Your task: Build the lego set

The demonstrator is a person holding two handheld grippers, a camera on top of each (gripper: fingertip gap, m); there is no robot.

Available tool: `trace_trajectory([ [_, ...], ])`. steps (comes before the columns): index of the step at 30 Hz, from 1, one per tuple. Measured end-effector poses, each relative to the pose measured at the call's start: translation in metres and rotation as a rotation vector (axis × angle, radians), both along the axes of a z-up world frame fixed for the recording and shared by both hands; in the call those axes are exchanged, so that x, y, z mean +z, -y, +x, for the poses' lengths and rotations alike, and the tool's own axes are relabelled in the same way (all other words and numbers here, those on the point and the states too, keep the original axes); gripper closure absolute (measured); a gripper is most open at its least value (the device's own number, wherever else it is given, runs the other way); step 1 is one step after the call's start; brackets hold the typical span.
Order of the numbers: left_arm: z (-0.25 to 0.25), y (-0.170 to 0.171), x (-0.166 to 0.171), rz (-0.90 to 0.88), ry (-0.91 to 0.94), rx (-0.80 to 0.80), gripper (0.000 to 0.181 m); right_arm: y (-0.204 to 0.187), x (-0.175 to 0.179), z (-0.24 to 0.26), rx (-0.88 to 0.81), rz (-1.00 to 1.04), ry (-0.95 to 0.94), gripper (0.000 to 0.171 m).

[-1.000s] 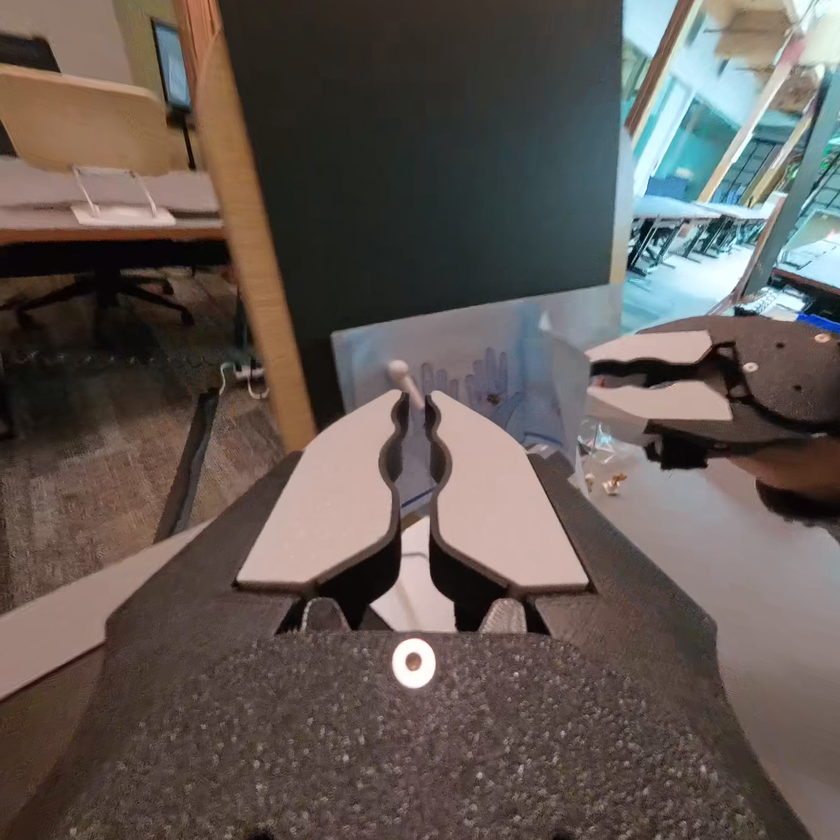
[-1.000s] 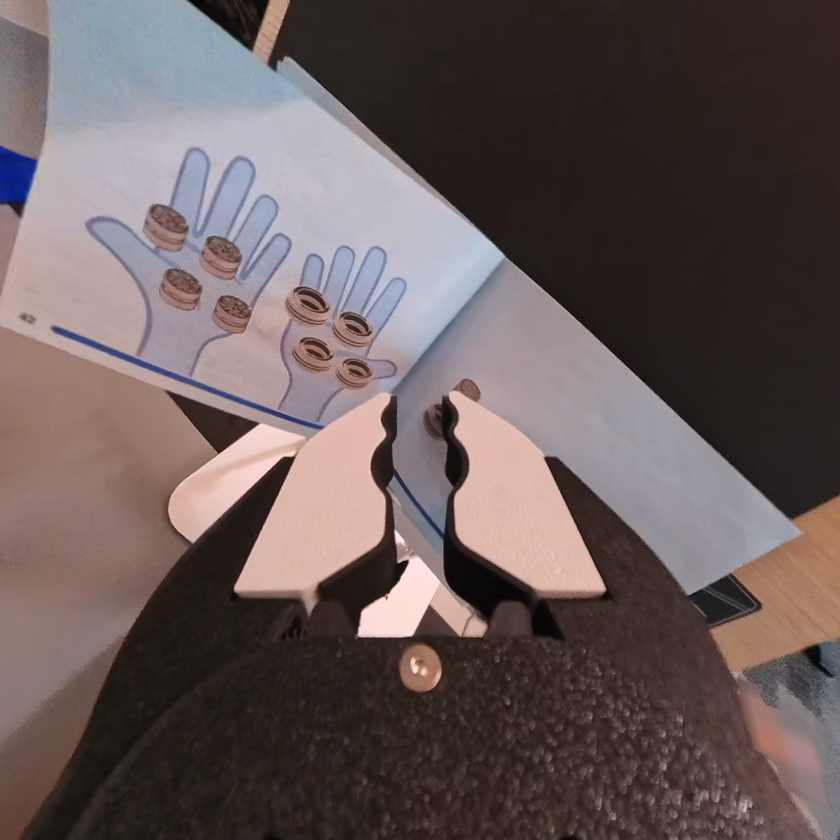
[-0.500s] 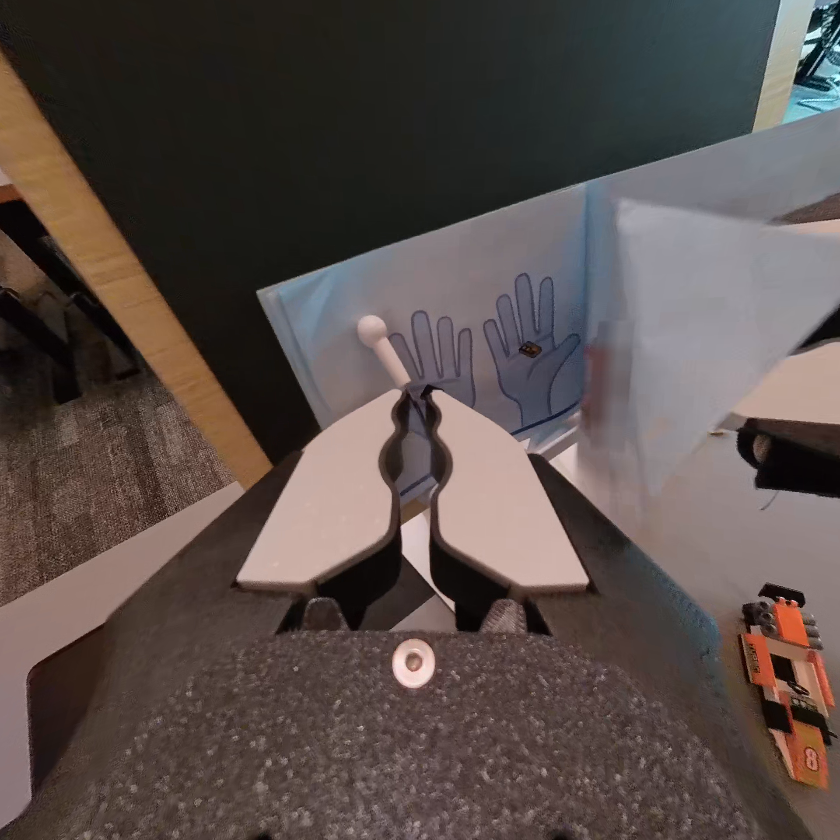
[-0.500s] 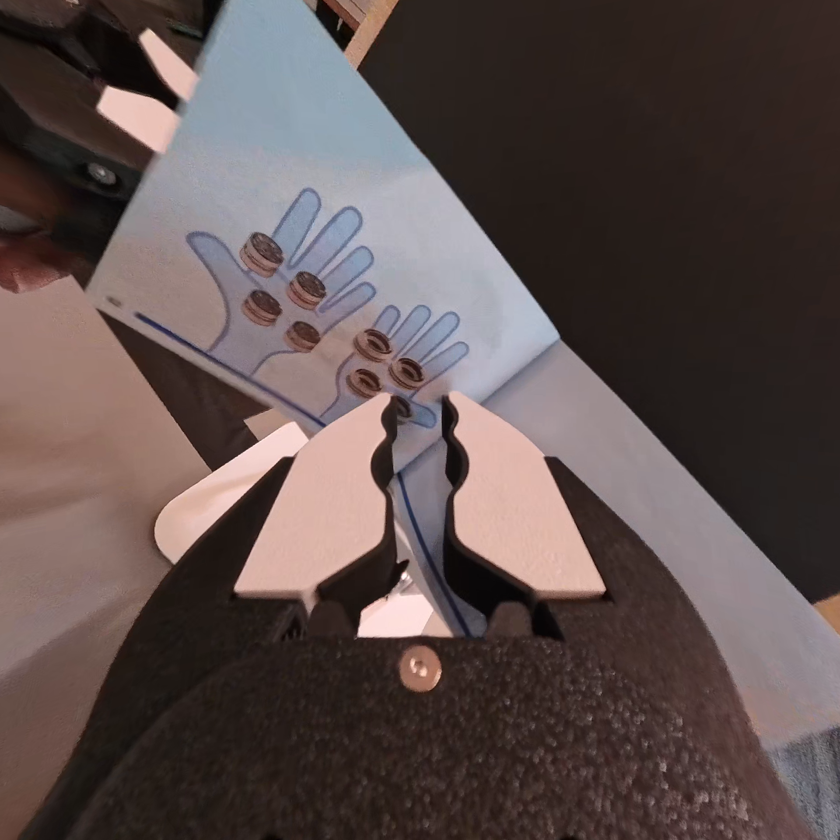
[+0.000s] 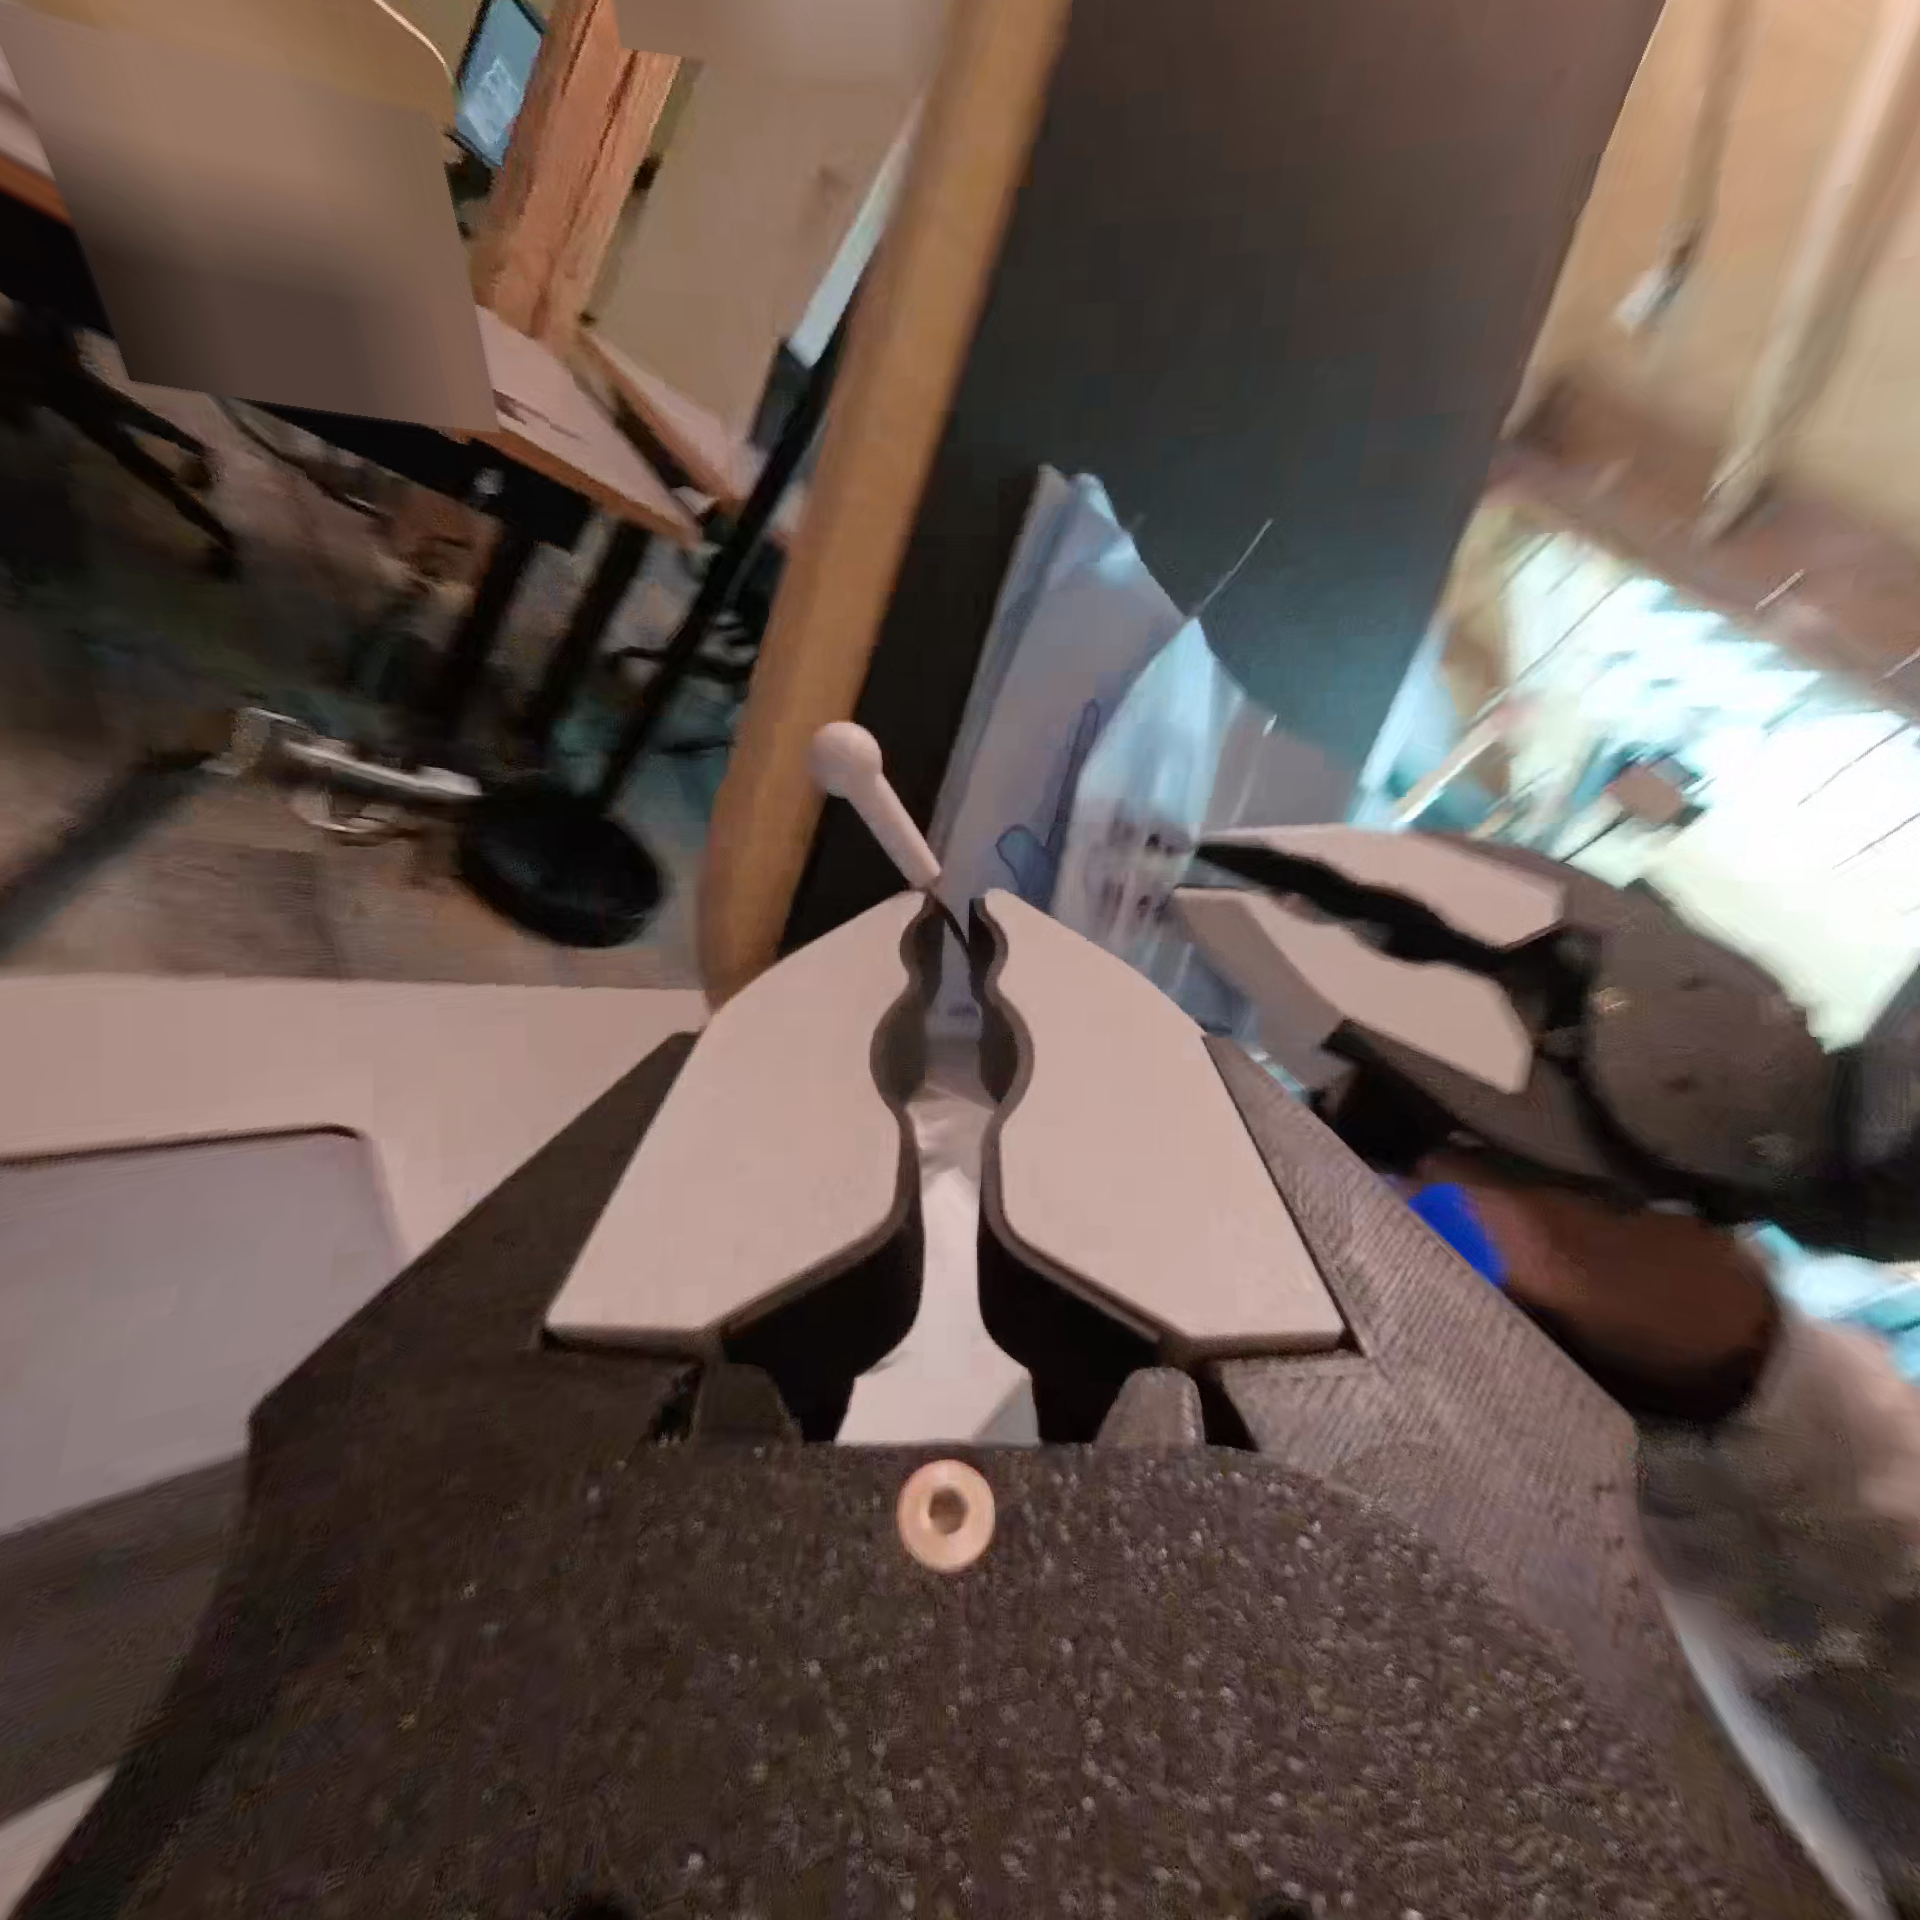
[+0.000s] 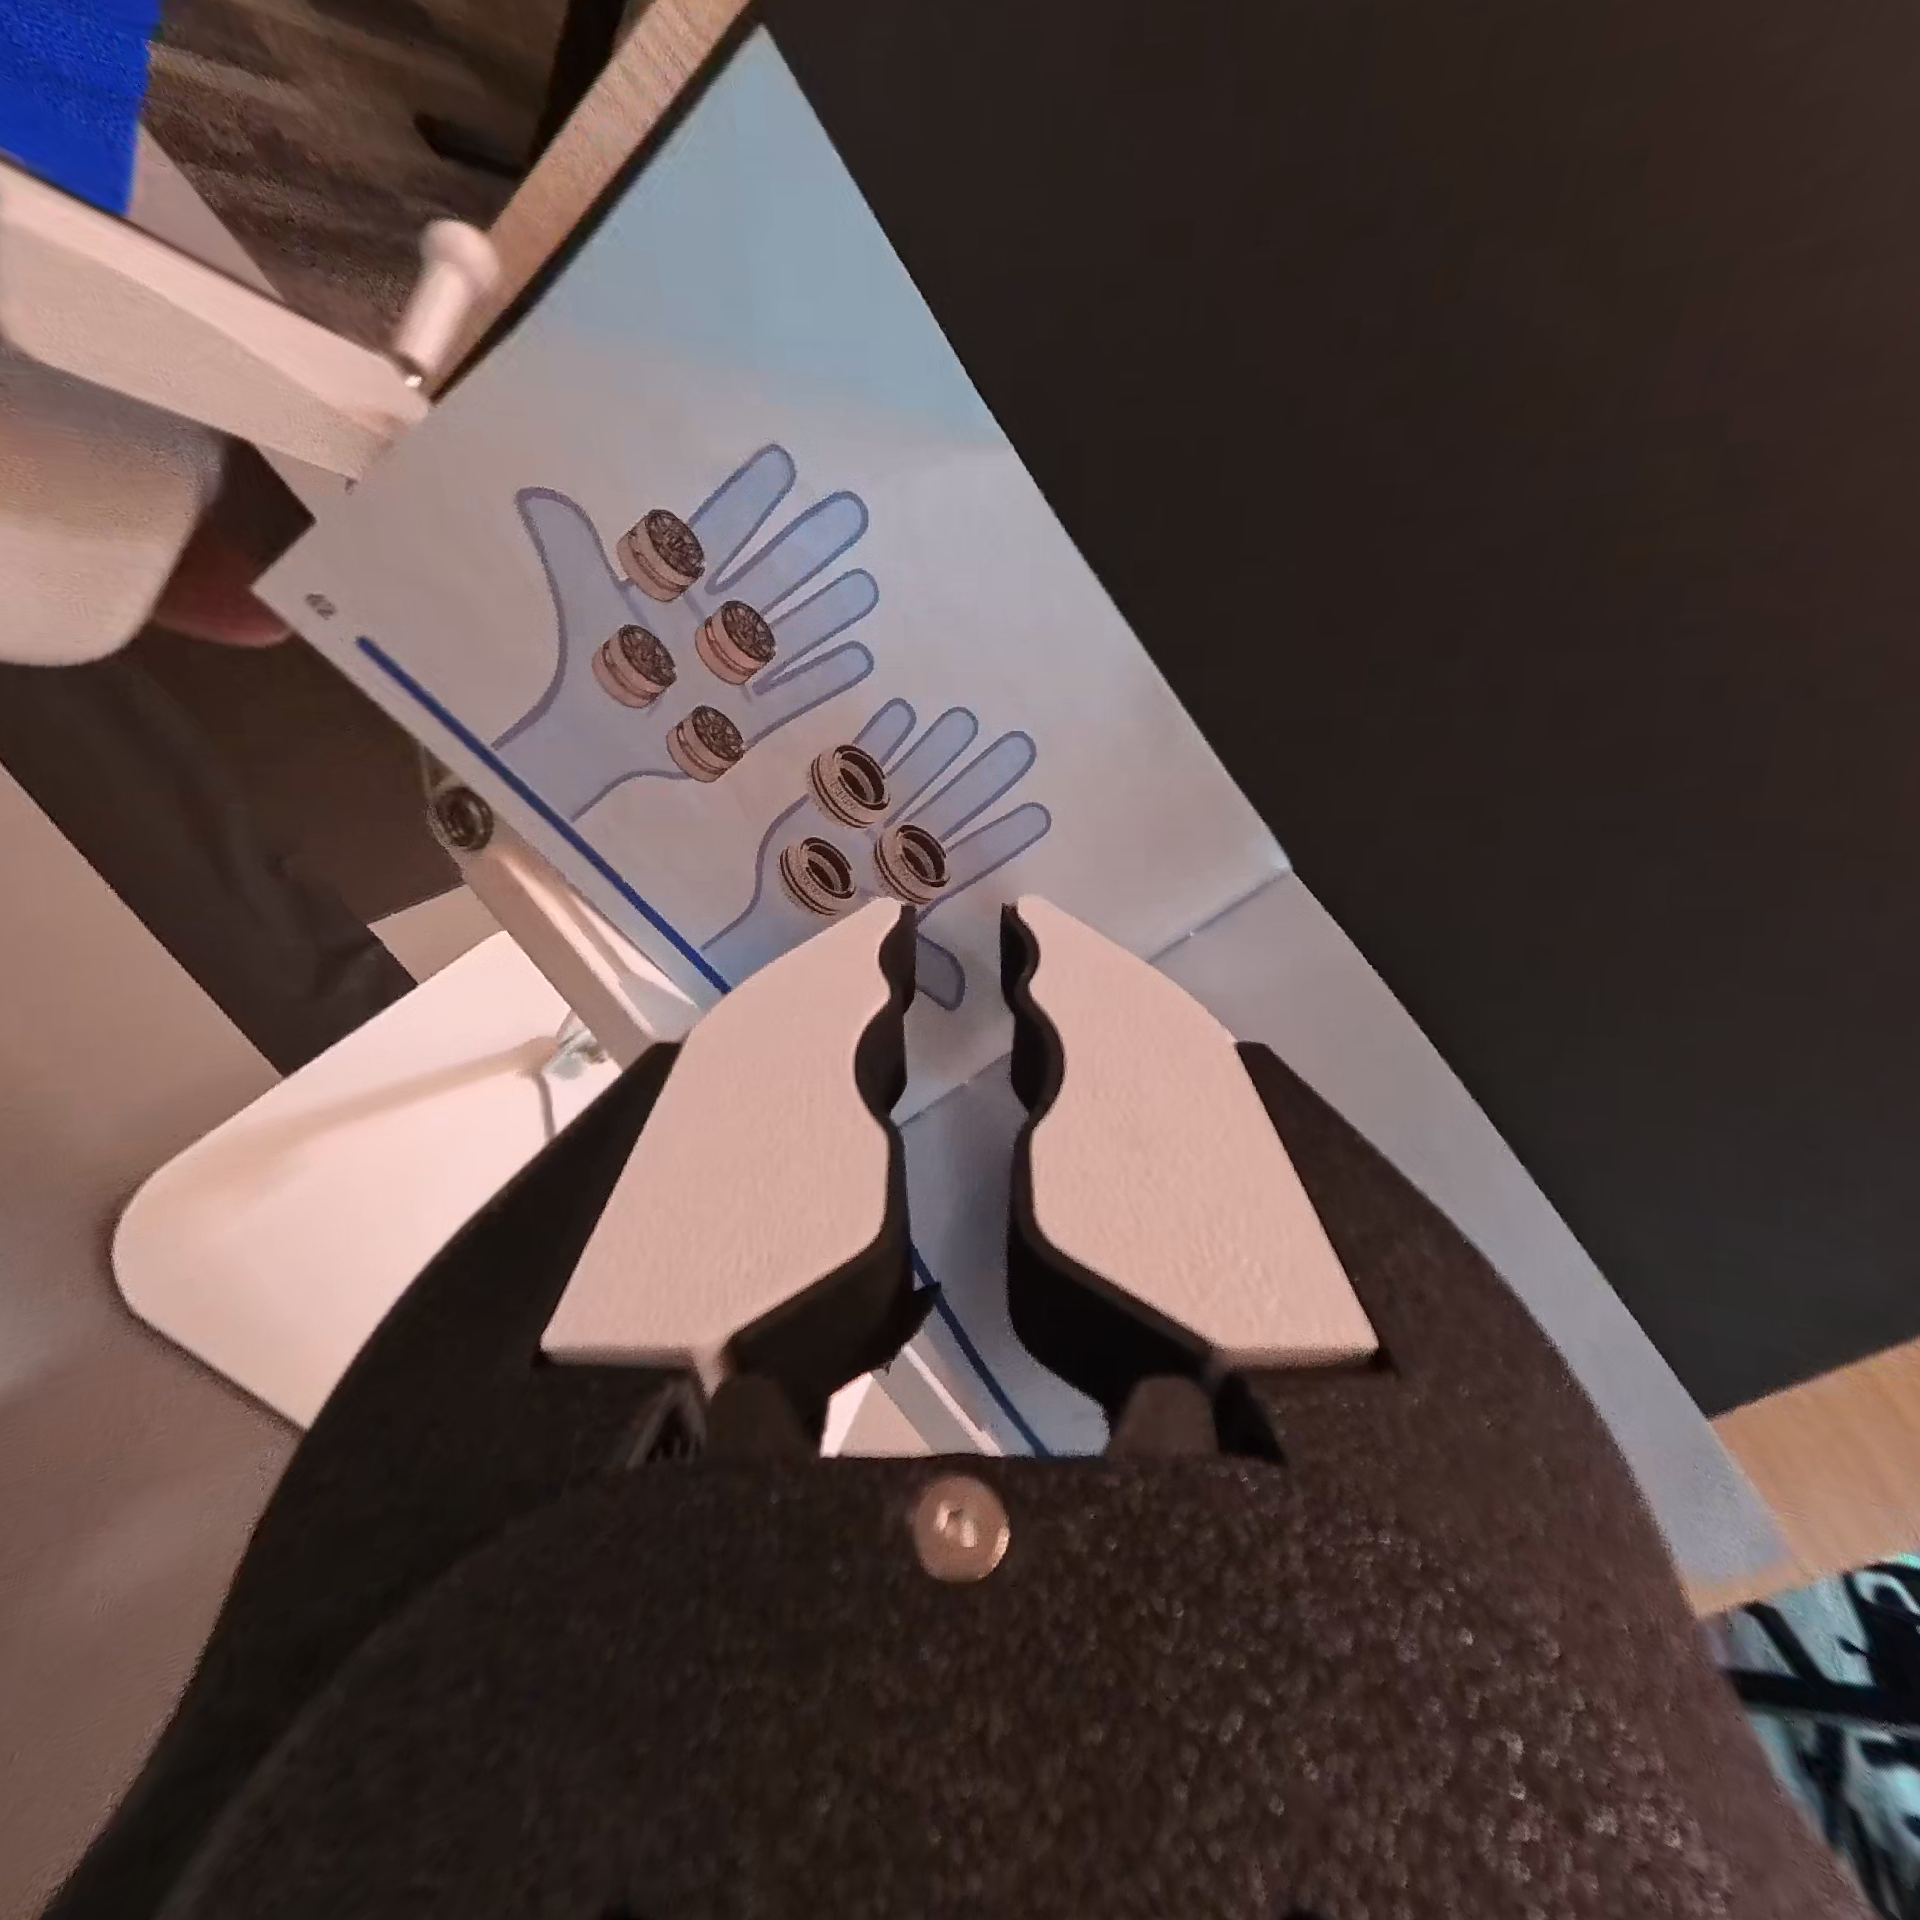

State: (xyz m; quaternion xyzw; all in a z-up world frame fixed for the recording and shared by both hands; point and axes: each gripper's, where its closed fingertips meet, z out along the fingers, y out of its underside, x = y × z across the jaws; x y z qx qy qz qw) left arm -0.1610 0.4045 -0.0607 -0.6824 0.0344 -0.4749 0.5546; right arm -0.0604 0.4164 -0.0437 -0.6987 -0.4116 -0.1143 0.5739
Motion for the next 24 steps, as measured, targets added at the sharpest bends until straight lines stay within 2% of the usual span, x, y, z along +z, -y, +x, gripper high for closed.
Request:
trace_trajectory([
  [2, -0.007, 0.004, -0.009, -0.047, 0.215, -0.032, 0.177, -0.001, 0.000, 0.000, -0.017, 0.008, 0.019, 0.156],
  [4, -0.011, 0.008, -0.016, -0.049, 0.350, -0.043, 0.177, -0.002, 0.000, 0.000, -0.031, 0.016, 0.037, 0.157],
  [7, -0.011, 0.015, -0.011, 0.016, 0.392, -0.038, 0.179, -0.001, 0.000, -0.001, -0.032, 0.028, 0.066, 0.157],
  [15, 0.009, 0.016, 0.012, 0.180, -0.204, 0.003, 0.178, -0.002, -0.001, -0.001, -0.024, 0.029, 0.062, 0.156],
  [22, 0.028, 0.005, 0.018, 0.221, -0.590, -0.002, 0.177, -0.002, 0.000, -0.003, -0.013, 0.028, 0.055, 0.156],
  [24, 0.030, -0.002, 0.016, 0.184, -0.645, 0.006, 0.176, -0.003, 0.000, -0.003, -0.009, 0.027, 0.051, 0.156],
])
